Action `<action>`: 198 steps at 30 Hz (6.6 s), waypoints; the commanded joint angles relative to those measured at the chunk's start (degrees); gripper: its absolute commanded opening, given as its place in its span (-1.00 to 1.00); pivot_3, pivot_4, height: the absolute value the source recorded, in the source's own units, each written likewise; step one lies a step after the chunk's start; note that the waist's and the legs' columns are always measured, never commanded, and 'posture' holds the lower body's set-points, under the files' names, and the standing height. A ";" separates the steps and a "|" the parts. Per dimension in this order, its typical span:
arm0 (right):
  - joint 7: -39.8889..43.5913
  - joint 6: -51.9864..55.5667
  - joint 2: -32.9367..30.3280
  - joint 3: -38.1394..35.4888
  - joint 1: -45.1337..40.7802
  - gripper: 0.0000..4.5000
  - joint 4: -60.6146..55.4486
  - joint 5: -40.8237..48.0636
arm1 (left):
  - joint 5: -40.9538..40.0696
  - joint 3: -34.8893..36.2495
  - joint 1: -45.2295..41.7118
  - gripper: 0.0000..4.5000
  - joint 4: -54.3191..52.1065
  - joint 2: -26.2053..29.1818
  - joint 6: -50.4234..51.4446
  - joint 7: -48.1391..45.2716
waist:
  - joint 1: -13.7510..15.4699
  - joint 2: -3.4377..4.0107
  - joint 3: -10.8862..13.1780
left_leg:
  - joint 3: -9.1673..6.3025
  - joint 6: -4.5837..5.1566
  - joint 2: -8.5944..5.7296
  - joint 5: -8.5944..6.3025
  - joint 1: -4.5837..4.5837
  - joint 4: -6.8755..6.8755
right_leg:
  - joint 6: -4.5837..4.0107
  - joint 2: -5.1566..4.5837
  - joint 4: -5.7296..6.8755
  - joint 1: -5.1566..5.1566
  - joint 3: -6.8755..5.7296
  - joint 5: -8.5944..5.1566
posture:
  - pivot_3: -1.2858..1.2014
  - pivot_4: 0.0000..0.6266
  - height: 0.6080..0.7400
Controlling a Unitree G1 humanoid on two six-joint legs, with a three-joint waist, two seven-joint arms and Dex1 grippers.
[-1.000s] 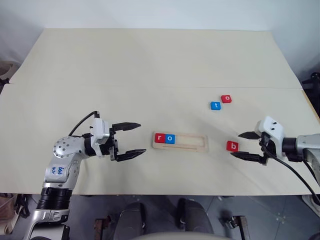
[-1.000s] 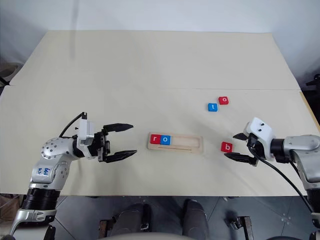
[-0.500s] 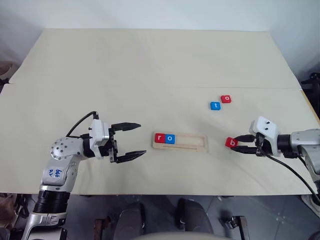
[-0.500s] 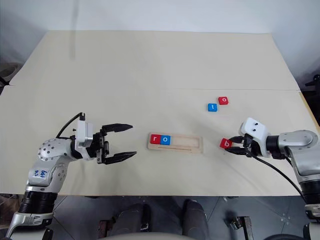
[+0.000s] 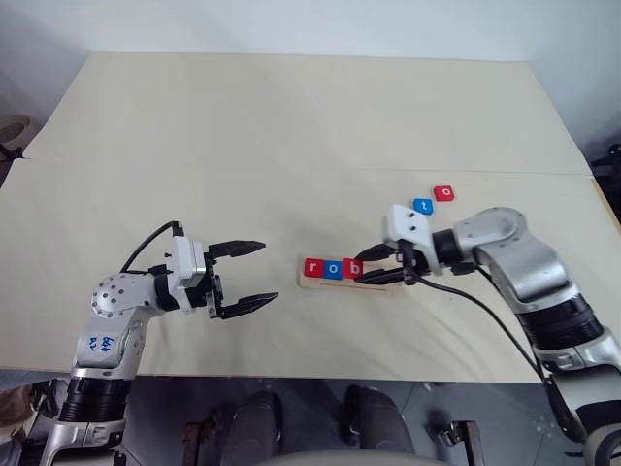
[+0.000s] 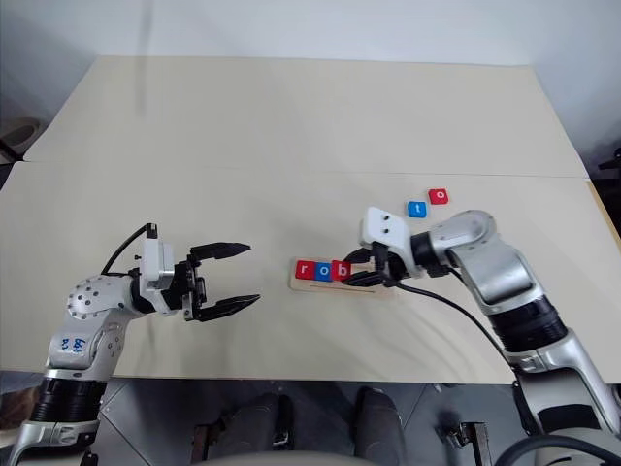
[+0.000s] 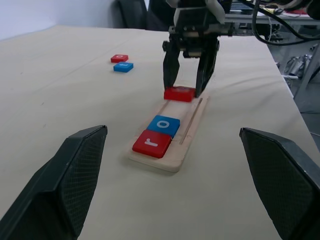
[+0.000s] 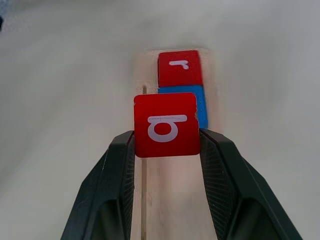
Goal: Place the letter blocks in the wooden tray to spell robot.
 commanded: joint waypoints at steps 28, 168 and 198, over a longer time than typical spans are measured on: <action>0.47 -2.14 -0.41 -1.78 -2.55 0.99 3.13 -2.64 | -0.95 1.06 1.78 1.00 -4.93 0.88 0.26 3.06 | -0.19 0.00 0.00 | 0.04 0.00 0.01 0.00 0.03 -0.05 | 0.00 0.00 0.00 -0.01 0.02 0.00 | 0.03 -0.52 1.00; -37.55 7.43 0.01 -26.10 5.77 1.00 12.26 3.50 | 2.05 -1.58 -9.69 1.00 12.38 -2.25 -4.46 -1.51 | 0.24 0.08 -0.06 | 0.10 -0.01 0.01 0.00 0.06 -0.12 | -0.02 0.03 -0.03 -0.01 0.06 0.00 | 0.03 -0.52 1.00; -53.37 2.89 9.79 -25.81 -15.22 1.00 41.68 -3.63 | 1.98 -2.20 -7.63 1.00 5.87 -2.91 -2.16 3.51 | -1.47 0.10 -0.06 | 0.16 0.00 -0.01 -0.01 0.00 -0.14 | 0.13 0.00 -0.17 -0.01 0.08 0.08 | 0.03 -0.52 1.00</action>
